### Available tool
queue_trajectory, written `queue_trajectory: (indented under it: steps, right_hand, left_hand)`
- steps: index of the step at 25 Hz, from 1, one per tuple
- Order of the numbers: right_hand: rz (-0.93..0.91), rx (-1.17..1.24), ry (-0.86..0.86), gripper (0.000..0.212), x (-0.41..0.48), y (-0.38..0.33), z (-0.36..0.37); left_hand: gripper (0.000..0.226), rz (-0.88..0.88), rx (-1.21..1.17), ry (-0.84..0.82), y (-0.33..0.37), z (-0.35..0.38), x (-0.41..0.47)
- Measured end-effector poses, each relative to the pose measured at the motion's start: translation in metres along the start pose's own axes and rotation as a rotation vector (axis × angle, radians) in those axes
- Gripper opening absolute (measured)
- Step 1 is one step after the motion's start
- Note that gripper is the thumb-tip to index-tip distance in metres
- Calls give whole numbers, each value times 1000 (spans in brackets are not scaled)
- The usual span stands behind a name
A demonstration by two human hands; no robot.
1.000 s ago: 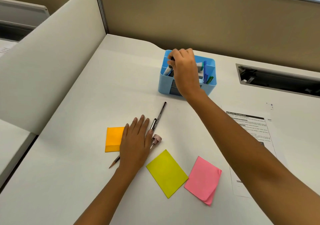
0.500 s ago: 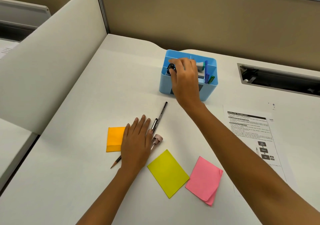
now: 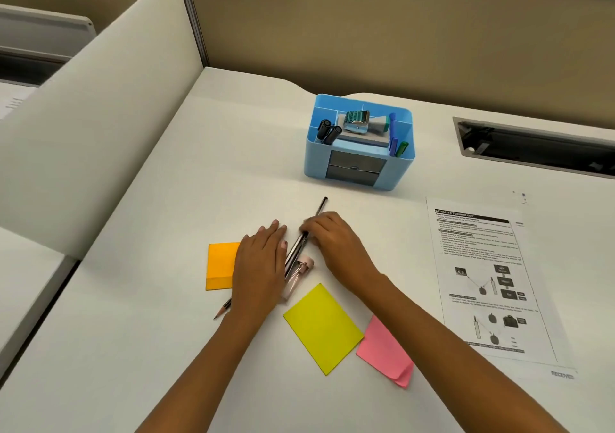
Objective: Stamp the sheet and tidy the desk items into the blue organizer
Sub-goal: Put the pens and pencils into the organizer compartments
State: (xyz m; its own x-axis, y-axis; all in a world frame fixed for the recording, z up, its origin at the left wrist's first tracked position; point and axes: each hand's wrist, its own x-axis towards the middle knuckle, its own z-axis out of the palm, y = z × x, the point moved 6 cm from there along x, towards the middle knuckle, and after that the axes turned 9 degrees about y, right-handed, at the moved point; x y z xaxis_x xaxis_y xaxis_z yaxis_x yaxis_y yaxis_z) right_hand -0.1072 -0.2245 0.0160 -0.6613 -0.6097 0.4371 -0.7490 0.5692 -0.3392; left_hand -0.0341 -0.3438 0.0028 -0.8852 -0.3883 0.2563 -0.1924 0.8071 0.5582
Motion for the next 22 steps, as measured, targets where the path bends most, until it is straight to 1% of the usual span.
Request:
queue_trajectory:
  steps: [2, 5, 7, 10, 13, 16, 19, 22]
  right_hand:
    - [6, -34, 23, 18, -4, 5, -5]
    - [43, -76, 68, 12, -14, 16, -16]
    - [55, -78, 88, 10, -24, 21, -24]
    - [58, -82, 86, 20, -37, 26, -31]
    - [91, -86, 63, 27, -49, 34, -35]
    - [190, -69, 85, 35, -59, 44, -43]
    - [314, 44, 185, 25, -58, 44, -60]
    - [406, 161, 301, 14, -46, 38, -79]
  left_hand:
    - [59, 14, 13, -15, -1, 0, 2]
    - [40, 16, 10, -10, -3, -1, 5]
    - [33, 19, 16, 2, 0, -3, 7]
    - [24, 21, 3, 37, 6, -7, 9]
    - [12, -11, -66, 44, 5, -7, 11]
    - [10, -30, -92, 25, 5, -7, 8]
    - [15, -17, -47, 30, 8, -8, 6]
    - [13, -12, 9, 38, 10, -5, 6]
